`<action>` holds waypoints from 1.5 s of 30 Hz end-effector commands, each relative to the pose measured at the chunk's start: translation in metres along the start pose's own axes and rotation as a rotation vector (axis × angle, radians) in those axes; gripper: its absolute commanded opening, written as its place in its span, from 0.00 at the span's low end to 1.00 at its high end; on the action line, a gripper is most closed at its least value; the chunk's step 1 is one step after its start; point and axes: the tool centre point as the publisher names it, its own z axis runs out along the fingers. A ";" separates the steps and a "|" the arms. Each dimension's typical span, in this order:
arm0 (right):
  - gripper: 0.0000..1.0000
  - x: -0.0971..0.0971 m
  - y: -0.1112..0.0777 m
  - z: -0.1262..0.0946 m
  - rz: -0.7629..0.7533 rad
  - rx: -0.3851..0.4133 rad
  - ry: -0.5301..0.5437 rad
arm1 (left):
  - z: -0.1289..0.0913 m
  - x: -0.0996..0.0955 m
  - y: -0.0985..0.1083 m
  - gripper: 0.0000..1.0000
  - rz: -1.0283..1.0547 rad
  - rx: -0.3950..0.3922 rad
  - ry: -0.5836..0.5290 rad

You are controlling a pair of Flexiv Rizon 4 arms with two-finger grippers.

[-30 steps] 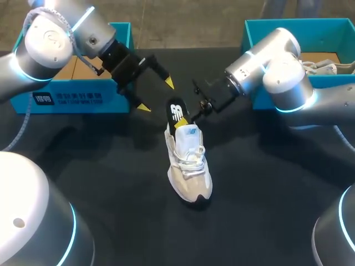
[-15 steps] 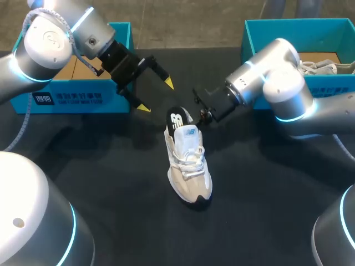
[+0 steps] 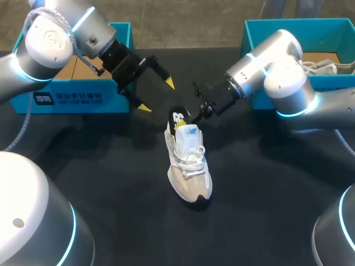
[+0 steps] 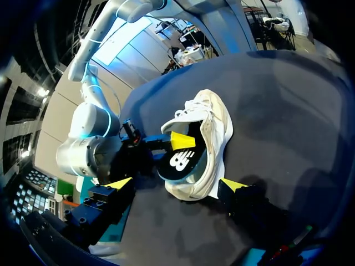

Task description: Take the shoe out of the shoebox, open the shoe tongue, remove and reinsert the insole, then place the shoe into the shoebox

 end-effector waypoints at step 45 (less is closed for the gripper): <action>0.26 -0.007 0.013 -0.008 -0.008 0.040 -0.010 | 0.006 0.005 0.000 1.00 -0.010 -0.049 0.050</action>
